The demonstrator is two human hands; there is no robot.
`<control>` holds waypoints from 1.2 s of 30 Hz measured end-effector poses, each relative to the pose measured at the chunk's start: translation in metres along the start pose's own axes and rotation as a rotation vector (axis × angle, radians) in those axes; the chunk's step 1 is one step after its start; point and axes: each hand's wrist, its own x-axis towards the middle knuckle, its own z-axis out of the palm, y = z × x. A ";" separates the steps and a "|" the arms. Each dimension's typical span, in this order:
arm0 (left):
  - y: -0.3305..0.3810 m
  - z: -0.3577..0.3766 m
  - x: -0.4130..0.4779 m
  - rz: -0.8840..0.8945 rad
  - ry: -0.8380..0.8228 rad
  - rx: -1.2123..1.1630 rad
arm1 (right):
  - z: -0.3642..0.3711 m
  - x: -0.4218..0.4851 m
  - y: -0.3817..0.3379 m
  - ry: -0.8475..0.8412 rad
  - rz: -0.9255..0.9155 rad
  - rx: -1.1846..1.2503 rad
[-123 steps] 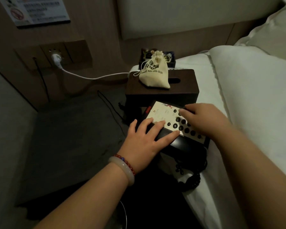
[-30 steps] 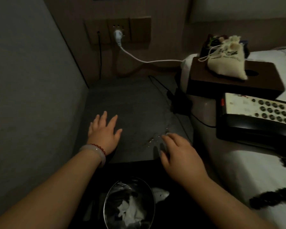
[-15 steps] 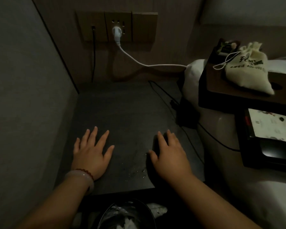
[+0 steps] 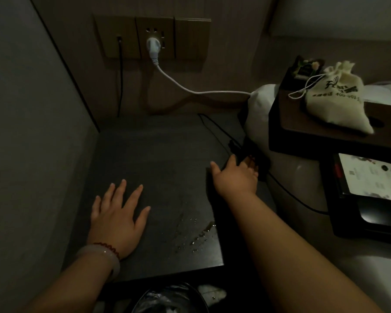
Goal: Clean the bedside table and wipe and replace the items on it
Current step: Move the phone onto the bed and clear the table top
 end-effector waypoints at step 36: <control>-0.012 0.009 0.007 0.037 0.088 -0.015 | 0.035 0.057 -0.105 0.026 -0.356 -0.177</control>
